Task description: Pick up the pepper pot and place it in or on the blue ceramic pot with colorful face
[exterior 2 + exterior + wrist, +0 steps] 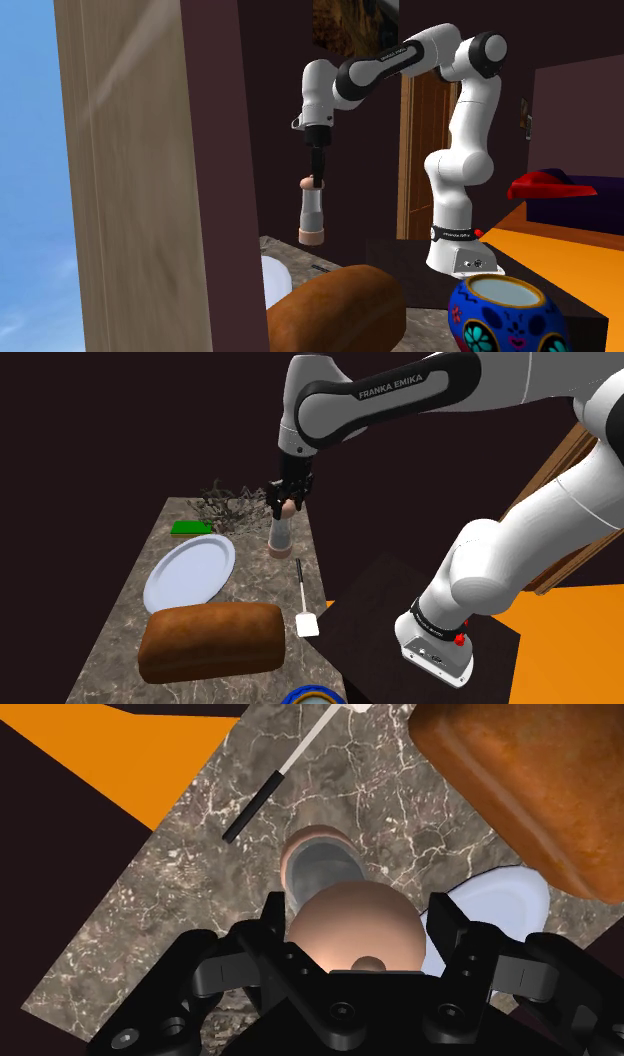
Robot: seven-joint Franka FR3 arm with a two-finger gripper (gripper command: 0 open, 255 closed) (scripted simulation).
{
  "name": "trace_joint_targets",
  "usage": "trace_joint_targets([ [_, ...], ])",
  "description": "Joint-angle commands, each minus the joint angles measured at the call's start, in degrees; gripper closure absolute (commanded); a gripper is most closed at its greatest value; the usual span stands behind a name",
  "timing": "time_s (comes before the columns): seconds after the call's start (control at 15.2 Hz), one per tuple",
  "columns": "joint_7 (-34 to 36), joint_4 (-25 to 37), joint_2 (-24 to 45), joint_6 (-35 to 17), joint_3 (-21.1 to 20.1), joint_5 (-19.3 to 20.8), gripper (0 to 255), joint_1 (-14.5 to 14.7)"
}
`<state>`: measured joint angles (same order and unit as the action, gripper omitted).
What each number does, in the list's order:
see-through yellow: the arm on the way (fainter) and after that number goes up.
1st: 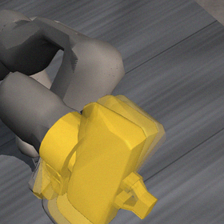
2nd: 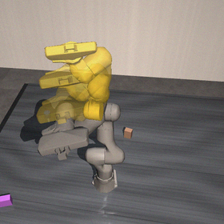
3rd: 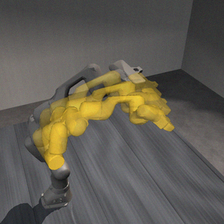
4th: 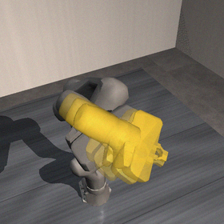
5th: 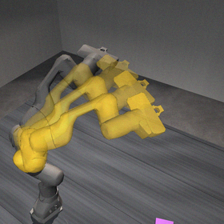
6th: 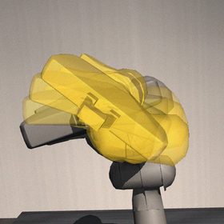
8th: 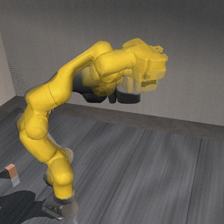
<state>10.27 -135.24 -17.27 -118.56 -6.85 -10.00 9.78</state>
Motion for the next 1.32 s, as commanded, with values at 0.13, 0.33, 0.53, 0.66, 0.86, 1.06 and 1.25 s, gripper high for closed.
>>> trace_joint_targets([
  [0.13, 0.40, 2.22, -1.16, 3.38, 0.13, 0.19, 255, -0.05],
  [0.33, 0.65, 4.03, -1.74, 5.75, 0.24, 0.34, 255, -0.10],
  [0.53, 0.91, 5.94, -2.19, 8.10, 0.34, 0.48, 255, -0.15],
  [0.66, 1.08, 7.27, -2.43, 9.66, 0.41, 0.57, 255, -0.18],
  [0.86, 1.33, 9.34, -2.69, 11.98, 0.51, 0.70, 255, -0.23],
  [1.06, 1.57, 11.45, -2.82, 14.21, 0.61, 0.81, 255, -0.27],
  [1.25, 4.57, 8.51, -7.18, 15.19, -1.38, -0.39, 255, 1.17],
])
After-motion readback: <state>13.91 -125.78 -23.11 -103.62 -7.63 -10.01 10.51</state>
